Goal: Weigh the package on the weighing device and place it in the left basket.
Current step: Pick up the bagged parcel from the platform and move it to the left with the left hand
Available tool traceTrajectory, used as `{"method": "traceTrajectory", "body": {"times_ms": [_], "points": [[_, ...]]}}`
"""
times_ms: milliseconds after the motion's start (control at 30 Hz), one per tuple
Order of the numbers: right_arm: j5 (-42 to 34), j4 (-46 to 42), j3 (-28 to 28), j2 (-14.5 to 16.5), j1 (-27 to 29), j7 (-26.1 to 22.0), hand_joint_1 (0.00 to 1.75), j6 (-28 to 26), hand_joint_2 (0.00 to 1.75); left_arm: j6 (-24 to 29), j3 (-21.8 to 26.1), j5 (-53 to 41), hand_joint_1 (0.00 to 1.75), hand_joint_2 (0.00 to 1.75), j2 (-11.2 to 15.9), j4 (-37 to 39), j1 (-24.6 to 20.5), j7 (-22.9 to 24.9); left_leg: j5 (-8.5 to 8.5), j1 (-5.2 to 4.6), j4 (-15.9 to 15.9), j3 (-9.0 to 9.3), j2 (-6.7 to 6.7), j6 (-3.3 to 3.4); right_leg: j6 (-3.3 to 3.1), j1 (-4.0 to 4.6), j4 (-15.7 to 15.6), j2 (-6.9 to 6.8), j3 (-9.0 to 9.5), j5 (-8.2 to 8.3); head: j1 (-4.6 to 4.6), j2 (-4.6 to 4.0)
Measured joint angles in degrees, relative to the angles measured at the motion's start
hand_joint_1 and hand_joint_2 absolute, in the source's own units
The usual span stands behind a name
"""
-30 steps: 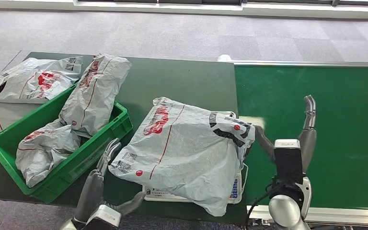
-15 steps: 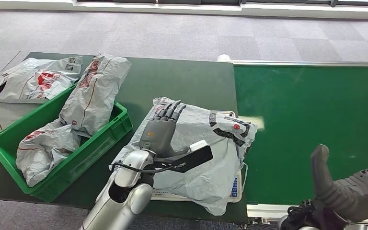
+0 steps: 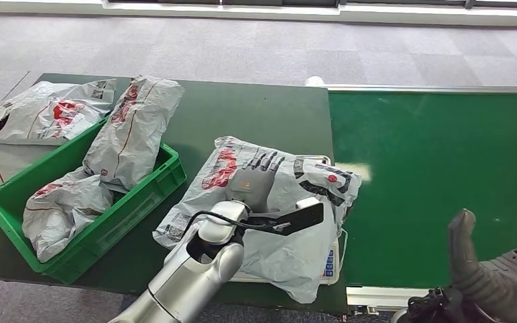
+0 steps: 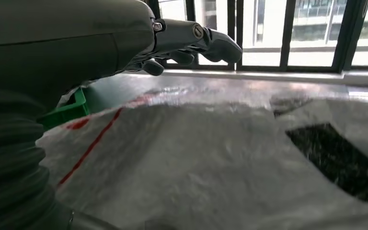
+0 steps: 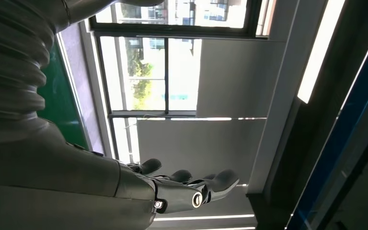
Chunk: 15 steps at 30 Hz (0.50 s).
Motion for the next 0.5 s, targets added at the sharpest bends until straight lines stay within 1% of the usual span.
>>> {"method": "traceTrajectory", "body": {"times_ms": [33,133,267,500], "points": [[0.0,0.1,0.2,-0.1,-0.2,0.0,0.0,0.0,1.75,-0.5,-0.4,0.4,1.75,1.75,-0.4,2.0,-0.4,0.8,0.0,0.0,0.0,0.0,0.0,0.0,0.0,0.0,0.0,0.0,0.0,0.0,0.0,0.0],[0.0,0.5,1.1,-0.1,-1.1,0.0,0.0,0.0,1.75,-0.3,-1.9,2.1,1.75,1.75,-1.1,8.3,-1.5,2.3,0.02,0.0,0.0,0.0,0.0,0.02,0.01,-0.01,0.0,0.01,0.01,0.02,-0.01,0.0],[-0.4,0.8,1.7,-0.1,-2.0,0.0,0.0,0.0,1.75,0.2,-2.5,3.9,1.75,1.75,-1.4,15.6,-3.4,2.1,0.04,0.0,0.0,0.05,0.0,0.01,0.01,0.01,0.0,0.0,0.07,0.02,0.0,0.0],[-0.1,1.6,2.3,0.0,-3.0,0.0,0.0,0.0,1.75,0.1,-2.7,5.8,1.75,1.75,-1.4,22.0,-7.3,1.0,0.04,0.0,0.0,0.18,0.0,0.0,0.0,0.05,0.0,0.0,0.25,0.02,-0.01,0.0]]}}
